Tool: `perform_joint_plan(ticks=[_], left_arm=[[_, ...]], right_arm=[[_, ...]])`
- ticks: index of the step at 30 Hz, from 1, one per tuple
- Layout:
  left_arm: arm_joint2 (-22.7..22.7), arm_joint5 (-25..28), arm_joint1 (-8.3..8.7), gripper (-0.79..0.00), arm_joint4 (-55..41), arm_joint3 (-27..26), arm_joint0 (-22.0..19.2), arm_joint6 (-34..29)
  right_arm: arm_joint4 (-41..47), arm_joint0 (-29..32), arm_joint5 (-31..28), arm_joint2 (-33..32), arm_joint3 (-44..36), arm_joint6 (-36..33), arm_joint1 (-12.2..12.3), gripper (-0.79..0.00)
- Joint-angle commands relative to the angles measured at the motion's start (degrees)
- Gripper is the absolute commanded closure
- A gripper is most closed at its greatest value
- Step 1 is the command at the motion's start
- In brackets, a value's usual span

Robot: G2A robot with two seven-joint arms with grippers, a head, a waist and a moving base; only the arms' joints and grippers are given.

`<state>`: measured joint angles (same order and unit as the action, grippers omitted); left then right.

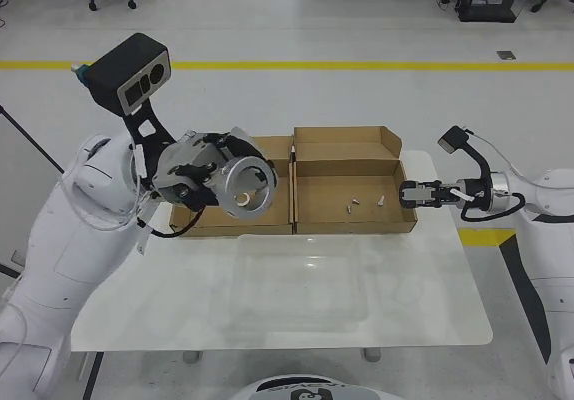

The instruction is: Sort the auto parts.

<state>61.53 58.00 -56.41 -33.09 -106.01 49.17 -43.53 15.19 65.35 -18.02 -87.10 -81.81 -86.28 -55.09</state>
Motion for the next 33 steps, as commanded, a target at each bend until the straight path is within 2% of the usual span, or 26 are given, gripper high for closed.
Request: perform_joint_plan(ticks=[1,8,16,21,24,33], left_arm=[[1.4,0.0,-1.18,0.000,-3.8,0.1,0.8,-2.8],[4.5,0.0,-4.31,0.000,-5.8,0.0,3.1,-2.8],[5.6,0.0,-7.63,0.000,-9.5,-0.9,4.2,-2.8],[5.9,0.0,-9.17,0.000,-8.0,-0.5,4.2,-2.8],[5.9,0.0,-9.31,0.000,-3.1,0.3,3.9,-2.8],[6.0,-0.2,-9.32,0.000,-3.1,0.3,4.1,-2.3]], right_arm=[[0.0,0.0,0.0,0.0,0.0,0.0,0.0,-0.785],[0.0,0.0,0.0,0.0,0.0,0.0,0.0,-0.785],[0.0,0.0,0.0,0.0,0.0,0.0,0.0,-0.785],[0.0,0.0,0.0,0.0,0.0,0.0,0.0,-0.785],[0.0,0.0,0.0,0.0,0.0,0.0,0.0,-0.785],[0.0,0.0,0.0,0.0,0.0,0.0,0.0,-0.785]])
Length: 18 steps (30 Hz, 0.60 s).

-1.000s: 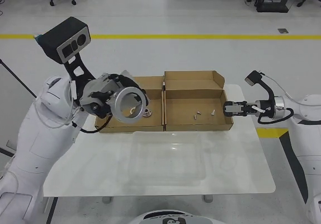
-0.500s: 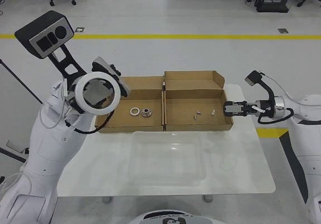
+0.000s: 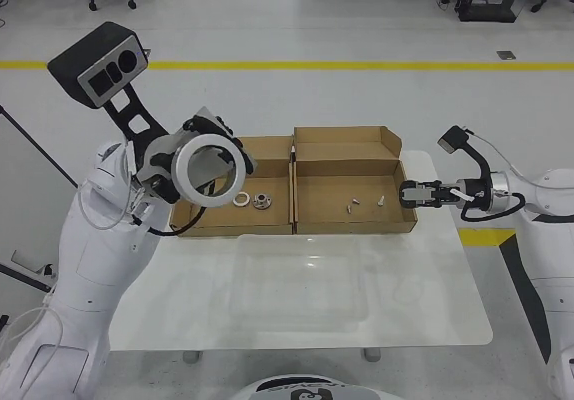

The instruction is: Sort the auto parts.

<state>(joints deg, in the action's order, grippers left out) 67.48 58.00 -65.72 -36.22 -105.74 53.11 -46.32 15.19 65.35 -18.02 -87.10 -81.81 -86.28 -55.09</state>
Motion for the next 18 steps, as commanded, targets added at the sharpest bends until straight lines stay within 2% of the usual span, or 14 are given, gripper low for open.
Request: perform_joint_plan(ticks=[1,4,11,14,18], left_arm=[[0.3,-0.7,-0.13,0.000,-0.2,-0.5,1.1,2.8],[0.7,0.0,-0.71,0.000,-0.4,-2.5,3.4,9.0],[0.1,0.0,-2.19,0.000,-2.1,-4.4,5.2,15.6],[-0.1,0.0,-3.06,0.000,-3.5,-5.0,5.5,17.6],[0.4,0.0,-3.86,0.000,-0.5,-4.2,5.6,16.0]], right_arm=[[0.0,0.0,0.0,0.0,0.0,0.0,0.0,-0.785],[0.0,0.0,0.0,0.0,0.0,0.0,0.0,-0.785],[0.0,0.0,0.0,0.0,0.0,0.0,0.0,-0.785],[0.0,0.0,0.0,0.0,0.0,0.0,0.0,-0.785],[0.0,0.0,0.0,0.0,0.0,0.0,0.0,-0.785]])
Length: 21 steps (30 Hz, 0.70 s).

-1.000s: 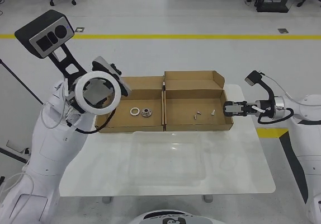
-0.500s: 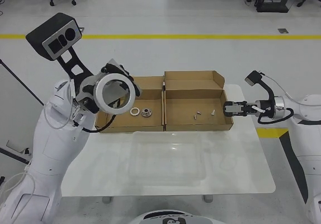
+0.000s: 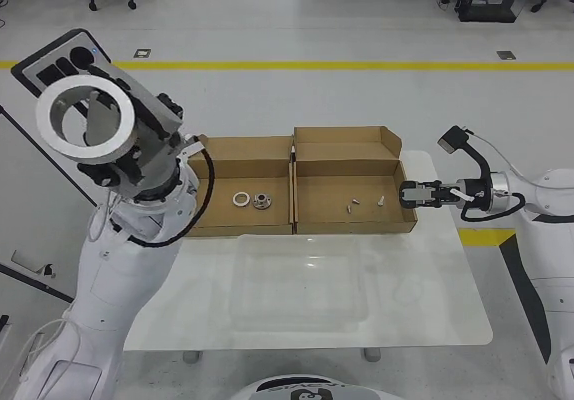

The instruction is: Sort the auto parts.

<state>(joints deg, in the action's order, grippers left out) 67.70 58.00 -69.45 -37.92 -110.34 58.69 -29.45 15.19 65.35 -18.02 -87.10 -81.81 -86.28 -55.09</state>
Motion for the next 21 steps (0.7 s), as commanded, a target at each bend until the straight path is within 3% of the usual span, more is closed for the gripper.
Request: perform_joint_plan(ticks=[1,10,21], left_arm=[[0.3,0.0,-0.18,0.000,2.8,0.9,0.1,-2.1],[2.0,-0.8,0.30,0.000,12.1,2.8,0.3,-10.1],[0.4,0.0,-1.34,0.000,2.9,0.5,1.5,1.1]], right_arm=[[0.0,0.0,0.0,0.0,0.0,0.0,0.0,-0.785],[0.0,0.0,0.0,0.0,0.0,0.0,0.0,-0.785],[0.0,0.0,0.0,0.0,0.0,0.0,0.0,-0.785]])
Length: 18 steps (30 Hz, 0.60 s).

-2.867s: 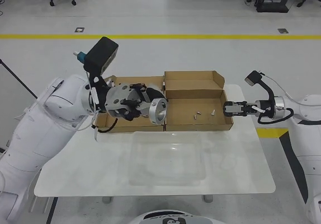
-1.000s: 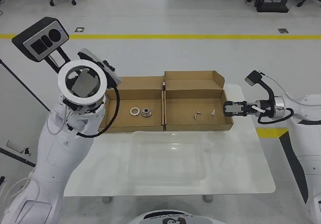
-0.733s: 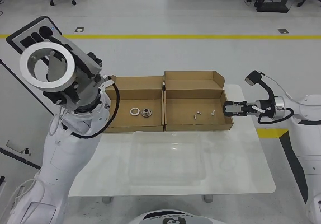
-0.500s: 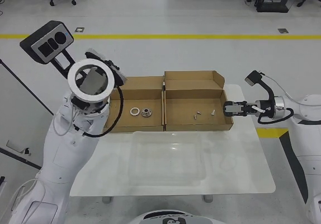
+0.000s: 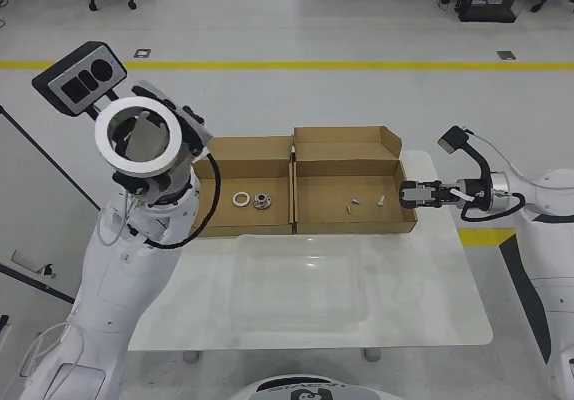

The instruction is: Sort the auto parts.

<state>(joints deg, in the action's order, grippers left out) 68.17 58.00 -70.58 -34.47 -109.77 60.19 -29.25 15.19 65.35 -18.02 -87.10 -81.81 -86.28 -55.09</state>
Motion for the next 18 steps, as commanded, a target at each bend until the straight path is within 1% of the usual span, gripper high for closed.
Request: perform_joint_plan(ticks=[1,5,9,14,18], left_arm=[[-0.1,0.0,-0.42,0.000,-0.9,-0.2,0.0,1.5],[0.1,0.0,-1.03,0.000,-0.1,0.0,0.0,1.5],[0.5,0.0,-1.22,0.000,2.5,1.1,0.1,-0.9],[2.1,-1.2,-0.57,0.000,9.9,2.8,-0.4,-8.4],[2.6,-1.6,-0.20,0.000,10.1,2.7,-0.2,-10.3]], right_arm=[[0.0,0.0,0.0,0.0,0.0,0.0,0.0,-0.785],[0.0,0.0,0.0,0.0,0.0,0.0,0.0,-0.785],[0.0,0.0,0.0,0.0,0.0,0.0,0.0,-0.785],[0.0,0.0,0.0,0.0,0.0,0.0,0.0,-0.785],[0.0,0.0,0.0,0.0,0.0,0.0,0.0,-0.785]])
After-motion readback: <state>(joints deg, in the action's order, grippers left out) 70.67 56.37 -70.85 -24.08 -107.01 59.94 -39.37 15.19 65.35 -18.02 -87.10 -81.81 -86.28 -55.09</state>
